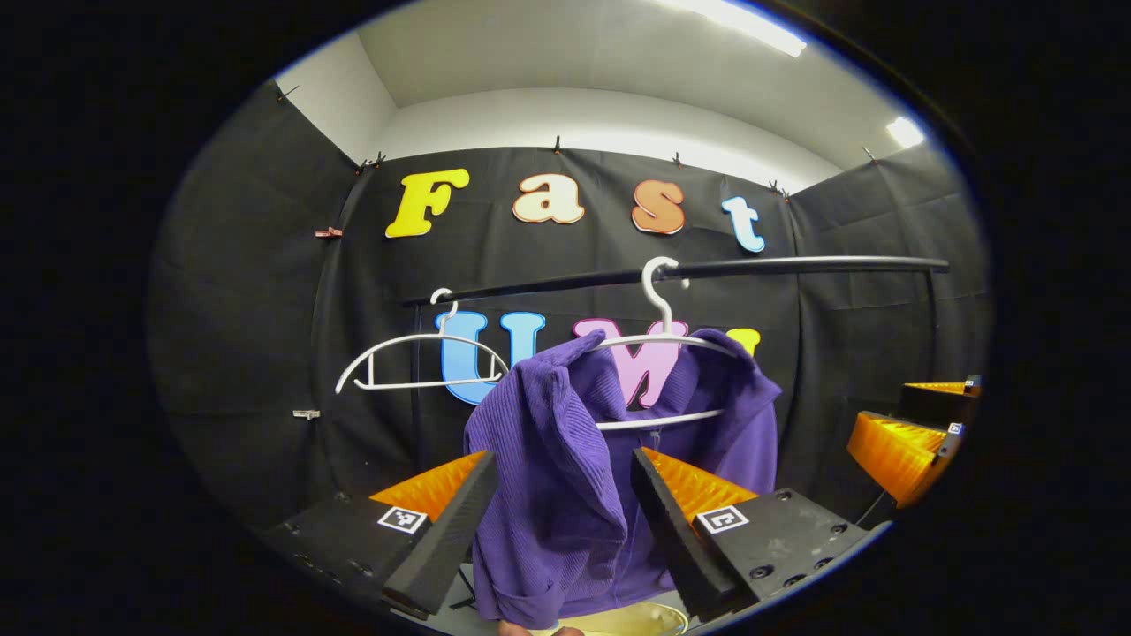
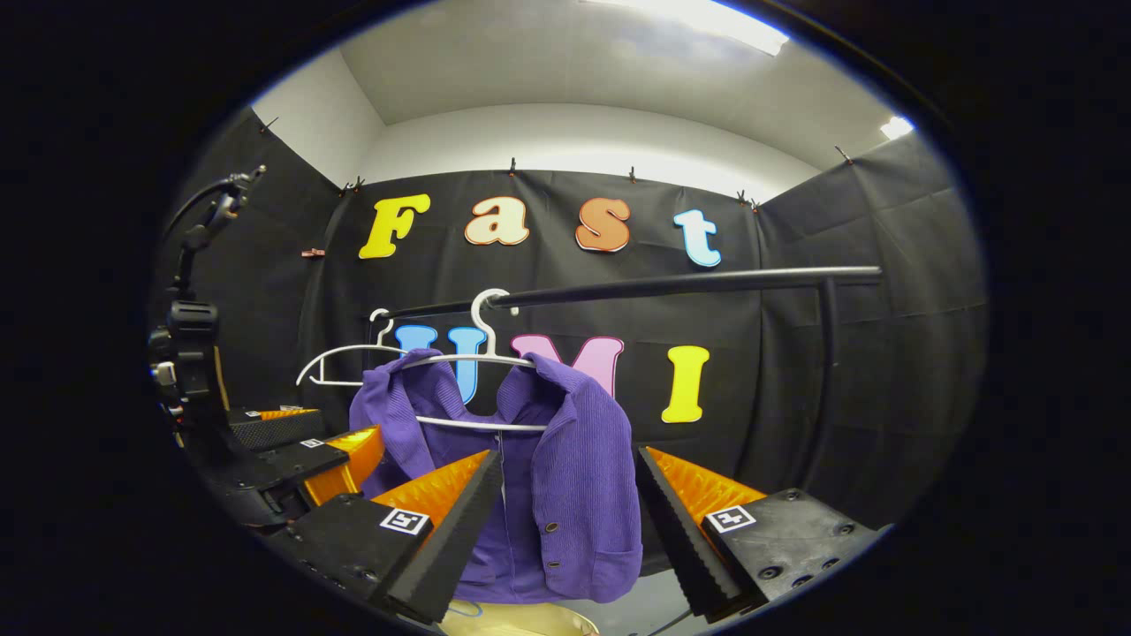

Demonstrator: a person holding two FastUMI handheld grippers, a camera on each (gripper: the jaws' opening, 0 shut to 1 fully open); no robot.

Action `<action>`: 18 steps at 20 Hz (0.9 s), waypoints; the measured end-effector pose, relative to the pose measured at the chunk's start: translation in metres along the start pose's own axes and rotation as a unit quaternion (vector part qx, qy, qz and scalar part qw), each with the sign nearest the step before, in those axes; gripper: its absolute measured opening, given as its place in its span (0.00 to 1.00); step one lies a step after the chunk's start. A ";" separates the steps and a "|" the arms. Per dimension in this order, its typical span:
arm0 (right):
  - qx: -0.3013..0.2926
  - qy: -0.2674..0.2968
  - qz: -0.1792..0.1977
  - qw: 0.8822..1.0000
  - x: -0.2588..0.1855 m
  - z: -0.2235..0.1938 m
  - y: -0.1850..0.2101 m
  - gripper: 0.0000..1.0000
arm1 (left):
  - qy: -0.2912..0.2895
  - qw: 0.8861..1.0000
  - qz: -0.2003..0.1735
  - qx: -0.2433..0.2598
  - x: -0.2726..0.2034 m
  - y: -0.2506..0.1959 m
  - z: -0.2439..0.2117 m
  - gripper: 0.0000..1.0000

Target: Grasp the clothes on the hanger with both hands and then place them into the laundry hamper below.

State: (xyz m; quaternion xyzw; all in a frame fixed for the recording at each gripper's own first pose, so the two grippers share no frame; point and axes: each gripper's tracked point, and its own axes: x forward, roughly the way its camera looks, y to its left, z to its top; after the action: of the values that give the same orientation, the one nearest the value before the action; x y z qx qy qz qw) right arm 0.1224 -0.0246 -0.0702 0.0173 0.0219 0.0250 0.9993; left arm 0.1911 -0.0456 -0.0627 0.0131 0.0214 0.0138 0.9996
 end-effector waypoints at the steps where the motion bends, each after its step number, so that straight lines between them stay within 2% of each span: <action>1: 0.009 0.002 0.006 1.000 0.015 -0.006 0.001 0.98 | 0.003 1.000 0.007 0.006 0.014 0.001 -0.005 0.92; 4: 0.034 0.002 0.028 0.999 0.061 -0.024 0.011 0.98 | 0.021 1.000 0.015 0.013 0.046 -0.004 -0.025 0.95; 9: 0.043 0.004 0.052 0.998 0.130 -0.058 0.020 0.98 | 0.019 1.000 0.015 0.011 0.082 -0.017 -0.038 0.89; 11: 0.054 0.004 0.063 0.997 0.155 -0.070 0.026 0.97 | 0.019 0.999 0.030 0.013 0.093 -0.012 -0.040 0.82; 12: 0.061 0.009 0.067 0.996 0.166 -0.080 0.027 0.97 | 0.019 0.999 0.035 0.011 0.098 -0.008 -0.041 0.67; 15: 0.110 0.034 0.103 0.988 0.176 -0.095 0.036 0.53 | 0.010 0.999 0.048 0.001 0.104 0.005 -0.042 0.24; 16: 0.133 0.053 0.096 0.985 0.178 -0.105 0.029 0.30 | 0.016 0.999 0.043 -0.004 0.107 0.006 -0.044 0.10; 17: 0.153 0.059 0.111 0.980 0.180 -0.105 0.030 0.07 | 0.017 0.999 0.036 -0.010 0.109 0.005 -0.045 0.07; 18: 0.174 0.063 0.130 0.974 0.179 -0.103 0.033 0.06 | 0.019 0.999 0.032 -0.011 0.109 0.006 -0.044 0.05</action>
State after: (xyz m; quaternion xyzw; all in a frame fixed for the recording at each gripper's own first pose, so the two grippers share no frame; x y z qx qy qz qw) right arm 0.2951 0.0210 -0.1799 0.1918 0.0869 0.1511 0.9658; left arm 0.2975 -0.0357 -0.1114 0.0023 0.0398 0.0459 0.9982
